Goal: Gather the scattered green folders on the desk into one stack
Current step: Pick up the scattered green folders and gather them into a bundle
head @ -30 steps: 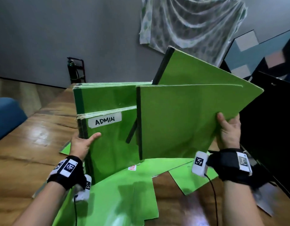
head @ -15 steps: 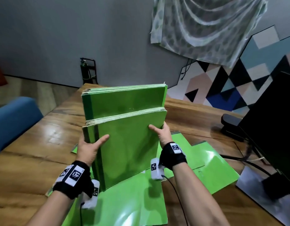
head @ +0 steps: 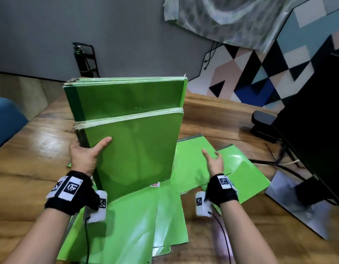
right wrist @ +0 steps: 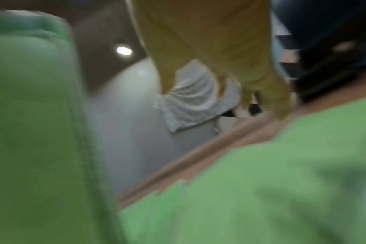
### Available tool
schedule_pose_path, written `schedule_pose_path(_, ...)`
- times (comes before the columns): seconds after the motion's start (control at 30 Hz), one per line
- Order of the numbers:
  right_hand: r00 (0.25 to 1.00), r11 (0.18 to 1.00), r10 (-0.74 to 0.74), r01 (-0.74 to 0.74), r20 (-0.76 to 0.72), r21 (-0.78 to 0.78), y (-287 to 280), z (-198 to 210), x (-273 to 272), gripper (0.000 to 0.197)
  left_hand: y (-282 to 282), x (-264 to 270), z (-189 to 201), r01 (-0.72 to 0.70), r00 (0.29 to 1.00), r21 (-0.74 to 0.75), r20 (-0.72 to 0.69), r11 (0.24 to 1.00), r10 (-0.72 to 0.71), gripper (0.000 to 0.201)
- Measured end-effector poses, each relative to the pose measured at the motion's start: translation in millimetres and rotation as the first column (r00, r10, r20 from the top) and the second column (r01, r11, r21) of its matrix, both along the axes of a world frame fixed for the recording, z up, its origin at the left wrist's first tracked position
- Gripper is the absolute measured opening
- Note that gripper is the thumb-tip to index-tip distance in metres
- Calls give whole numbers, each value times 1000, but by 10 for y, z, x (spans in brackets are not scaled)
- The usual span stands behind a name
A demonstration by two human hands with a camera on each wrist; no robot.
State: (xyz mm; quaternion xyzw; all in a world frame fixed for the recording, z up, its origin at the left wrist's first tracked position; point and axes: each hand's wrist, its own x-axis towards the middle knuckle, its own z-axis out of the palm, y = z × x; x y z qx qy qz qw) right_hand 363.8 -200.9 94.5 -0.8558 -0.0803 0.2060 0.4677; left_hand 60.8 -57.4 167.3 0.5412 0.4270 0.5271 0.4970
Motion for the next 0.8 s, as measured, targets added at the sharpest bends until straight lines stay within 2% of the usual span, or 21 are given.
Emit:
schedule_pose_path(0.07, 942, 930, -320, 293, -99, -222, -452, -215, 317, 83, 30, 1, -32, -14, 1000, -9, -6, 1000, 14, 81)
schedule_pose_path(0.1, 903, 889, -407, 358, -138, -285, -663, -292, 435, 87, 54, 4, -36, -16, 1000, -14, -12, 1000, 16, 80)
schedule_pose_path(0.13, 892, 876, -421, 353, -166, -328, -844, -363, 539, 89, 64, 13, -48, -19, 1000, -21, -15, 1000, 18, 78)
schedule_pose_path(0.23, 903, 893, -351, 243, -248, -380, -1019, -424, 678, 78, 95, 26, -48, -42, 999, -13, -20, 999, 42, 94)
schedule_pose_path(0.3, 896, 916, -317, 204, -310, -346, -941, -464, 693, 82, 106, 36, -44, -50, 999, -23, -4, 998, 50, 92)
schedule_pose_path(0.37, 908, 940, -242, 133, -341, -313, -764, -549, 723, 85, 158, 49, -78, -68, 998, -32, -8, 997, 68, 69)
schedule_pose_path(0.43, 917, 959, -153, 49, -367, -279, -574, -804, 868, 90, 175, 67, -76, -85, 996, -29, -35, 996, 84, 41)
schedule_pose_path(0.5, 917, 955, -126, 8, -379, -298, -346, -1093, 974, 99, 150, 85, -59, -68, 997, -2, -35, 998, 68, 33)
schedule_pose_path(0.57, 907, 960, -141, 27, -398, -280, -124, -1127, 897, 92, 144, 77, -49, -81, 995, 6, -51, 997, 81, 32)
schedule_pose_path(0.63, 891, 962, -210, 115, -402, -247, -1, -882, 635, 79, 210, 34, -120, -76, 997, 16, -30, 997, 76, 35)
schedule_pose_path(0.7, 889, 952, -288, 225, -356, -208, 23, -831, 586, 76, 230, 24, -149, -62, 998, 27, -14, 998, 62, 68)
schedule_pose_path(0.73, 898, 956, -286, 247, -334, -156, 27, -810, 590, 74, 221, 15, -146, -67, 998, 27, -11, 997, 68, 77)
schedule_pose_path(0.77, 907, 961, -277, 266, -316, -77, 24, -763, 605, 71, 221, 24, -151, -66, 998, 9, 3, 998, 66, 73)
schedule_pose_path(0.8, 917, 960, -268, 280, -295, -1, 20, -719, 630, 70, 221, 18, -155, -62, 998, -4, 0, 998, 62, 60)
